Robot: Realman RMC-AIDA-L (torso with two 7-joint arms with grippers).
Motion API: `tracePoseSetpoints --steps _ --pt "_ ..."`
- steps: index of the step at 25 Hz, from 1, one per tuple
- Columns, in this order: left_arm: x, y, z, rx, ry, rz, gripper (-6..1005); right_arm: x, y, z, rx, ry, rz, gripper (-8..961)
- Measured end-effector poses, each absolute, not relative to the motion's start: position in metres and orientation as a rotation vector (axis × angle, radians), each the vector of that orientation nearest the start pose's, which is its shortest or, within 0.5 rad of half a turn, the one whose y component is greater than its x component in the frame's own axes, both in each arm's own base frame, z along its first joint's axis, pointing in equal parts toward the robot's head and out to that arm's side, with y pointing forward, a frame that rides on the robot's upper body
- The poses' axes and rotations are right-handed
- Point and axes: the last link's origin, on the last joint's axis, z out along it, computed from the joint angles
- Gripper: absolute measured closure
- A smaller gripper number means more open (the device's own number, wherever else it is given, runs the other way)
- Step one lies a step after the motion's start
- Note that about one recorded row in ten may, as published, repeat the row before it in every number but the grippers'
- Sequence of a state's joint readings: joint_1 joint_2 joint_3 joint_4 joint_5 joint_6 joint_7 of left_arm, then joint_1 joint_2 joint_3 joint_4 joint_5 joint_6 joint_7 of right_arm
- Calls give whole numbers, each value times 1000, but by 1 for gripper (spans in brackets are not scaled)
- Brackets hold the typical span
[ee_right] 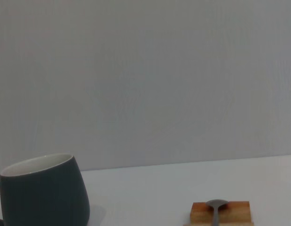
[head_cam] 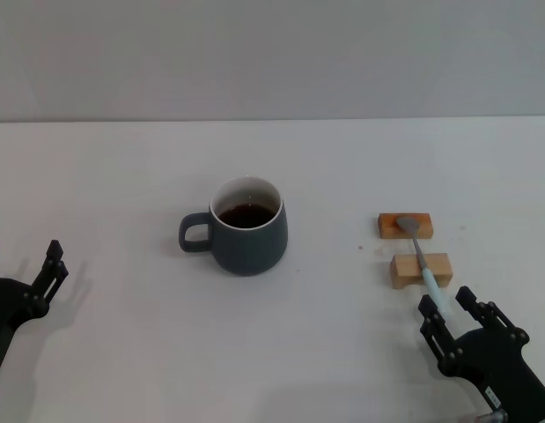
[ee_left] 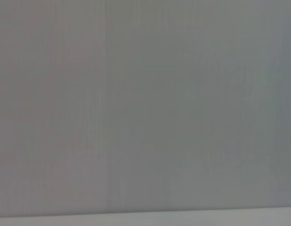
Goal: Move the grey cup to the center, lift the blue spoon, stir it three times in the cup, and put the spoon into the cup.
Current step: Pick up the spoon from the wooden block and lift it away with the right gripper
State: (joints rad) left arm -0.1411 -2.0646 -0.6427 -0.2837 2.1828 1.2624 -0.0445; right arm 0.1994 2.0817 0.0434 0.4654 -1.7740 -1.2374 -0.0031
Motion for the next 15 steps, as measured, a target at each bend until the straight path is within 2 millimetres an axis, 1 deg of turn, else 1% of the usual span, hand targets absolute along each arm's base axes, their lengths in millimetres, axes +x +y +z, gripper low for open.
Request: tracePoseSetpoints --steps 15 --pt "-368 232 -31 -1580 -614 -595 140 312 206 -108 -1845 758 721 560"
